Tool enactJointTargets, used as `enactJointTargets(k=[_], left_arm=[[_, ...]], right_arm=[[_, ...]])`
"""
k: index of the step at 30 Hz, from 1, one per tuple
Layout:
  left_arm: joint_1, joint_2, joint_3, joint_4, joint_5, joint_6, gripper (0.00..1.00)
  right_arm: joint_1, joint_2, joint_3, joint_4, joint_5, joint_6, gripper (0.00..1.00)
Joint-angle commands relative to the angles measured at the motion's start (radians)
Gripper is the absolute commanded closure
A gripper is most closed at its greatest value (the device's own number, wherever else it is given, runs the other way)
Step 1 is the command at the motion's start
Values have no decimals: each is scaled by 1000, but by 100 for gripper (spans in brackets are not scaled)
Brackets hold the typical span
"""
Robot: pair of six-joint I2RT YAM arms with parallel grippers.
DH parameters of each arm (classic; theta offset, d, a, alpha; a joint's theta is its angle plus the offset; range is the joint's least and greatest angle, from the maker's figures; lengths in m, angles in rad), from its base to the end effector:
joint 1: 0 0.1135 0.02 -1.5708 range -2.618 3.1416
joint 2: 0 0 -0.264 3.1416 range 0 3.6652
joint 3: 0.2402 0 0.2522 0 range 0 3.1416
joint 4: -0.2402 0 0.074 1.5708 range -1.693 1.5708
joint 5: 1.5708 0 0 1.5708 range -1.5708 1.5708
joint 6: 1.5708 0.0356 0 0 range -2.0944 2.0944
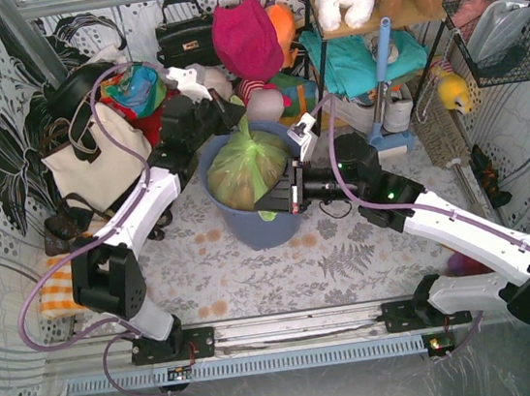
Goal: Tie the trash bag
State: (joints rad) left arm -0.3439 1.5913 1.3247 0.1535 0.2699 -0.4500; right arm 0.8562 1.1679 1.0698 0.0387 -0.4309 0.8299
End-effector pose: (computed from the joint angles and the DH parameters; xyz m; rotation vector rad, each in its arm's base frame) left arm 0.3594 -0.1388 0.3586 0.1181 1.7438 -0.8162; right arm 0.1672 0.2154 0.3858 -0.4080 1.8548 1.5795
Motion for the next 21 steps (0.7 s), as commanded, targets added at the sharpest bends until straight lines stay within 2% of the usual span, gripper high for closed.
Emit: enactJointTargets(k=[1, 6, 12, 21], left_arm=[[3, -99, -12, 244, 121, -22, 100], [4, -142, 37, 330, 211, -67, 100], [3, -137, 141, 383, 328, -153, 100], [-10, -176, 179, 435, 411, -216, 100]], right_arm=[[4, 11, 47, 31, -2, 2, 100], [4, 56, 180, 34, 78, -36, 100], [3, 126, 364, 12, 271, -113, 100], [4, 189, 496, 48, 258, -124, 100]])
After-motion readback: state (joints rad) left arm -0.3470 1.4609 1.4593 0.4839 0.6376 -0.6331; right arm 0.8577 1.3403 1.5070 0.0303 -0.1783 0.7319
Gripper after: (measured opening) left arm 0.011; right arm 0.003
